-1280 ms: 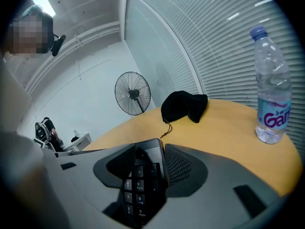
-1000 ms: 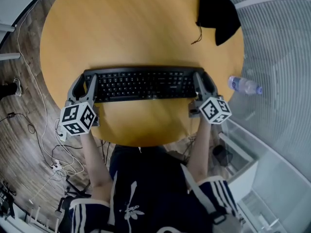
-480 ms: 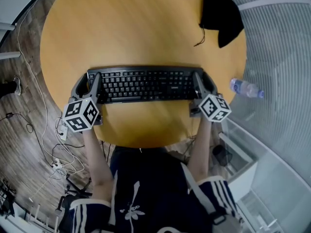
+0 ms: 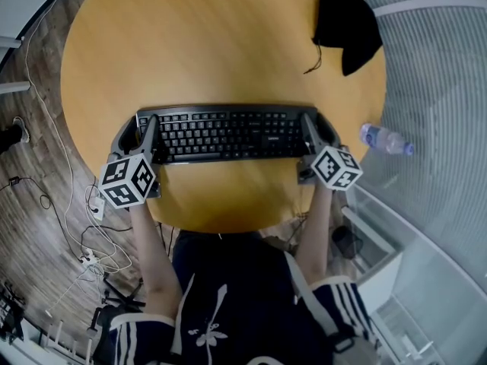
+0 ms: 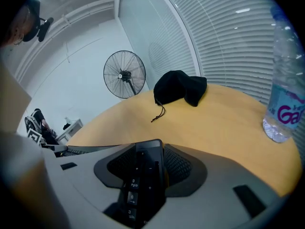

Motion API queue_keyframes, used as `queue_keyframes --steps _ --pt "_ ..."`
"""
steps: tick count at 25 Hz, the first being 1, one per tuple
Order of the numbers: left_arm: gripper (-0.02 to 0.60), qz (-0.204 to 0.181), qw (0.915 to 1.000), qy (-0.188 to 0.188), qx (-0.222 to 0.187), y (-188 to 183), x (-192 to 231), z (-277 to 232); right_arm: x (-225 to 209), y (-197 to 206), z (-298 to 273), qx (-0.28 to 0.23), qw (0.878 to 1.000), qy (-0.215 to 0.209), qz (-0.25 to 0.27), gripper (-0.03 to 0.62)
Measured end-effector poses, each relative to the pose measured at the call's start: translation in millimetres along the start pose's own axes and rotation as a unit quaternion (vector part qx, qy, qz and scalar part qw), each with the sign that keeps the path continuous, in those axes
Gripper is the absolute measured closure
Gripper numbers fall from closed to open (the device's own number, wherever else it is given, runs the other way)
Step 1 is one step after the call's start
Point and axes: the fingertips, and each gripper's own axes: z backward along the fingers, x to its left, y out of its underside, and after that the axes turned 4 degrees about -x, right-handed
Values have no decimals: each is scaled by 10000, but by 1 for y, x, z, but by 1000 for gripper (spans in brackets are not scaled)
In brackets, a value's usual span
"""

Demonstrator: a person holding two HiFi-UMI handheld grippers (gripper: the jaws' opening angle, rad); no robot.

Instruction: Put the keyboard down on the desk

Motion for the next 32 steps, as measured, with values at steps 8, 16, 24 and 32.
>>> queue_keyframes --steps 8,16,24,32 --pt "394 -53 9999 -76 101 2 2 -3 -2 7 -3 239 9997 93 -18 414" --pt "393 70 9999 -27 113 3 3 -3 1 3 -4 223 9996 174 65 414" --pt "393 157 9998 44 128 3 3 -6 -4 5 -6 211 9994 235 140 414" --pt "393 54 9999 -124 -97 2 1 -3 -6 2 -3 128 9986 264 435 414"
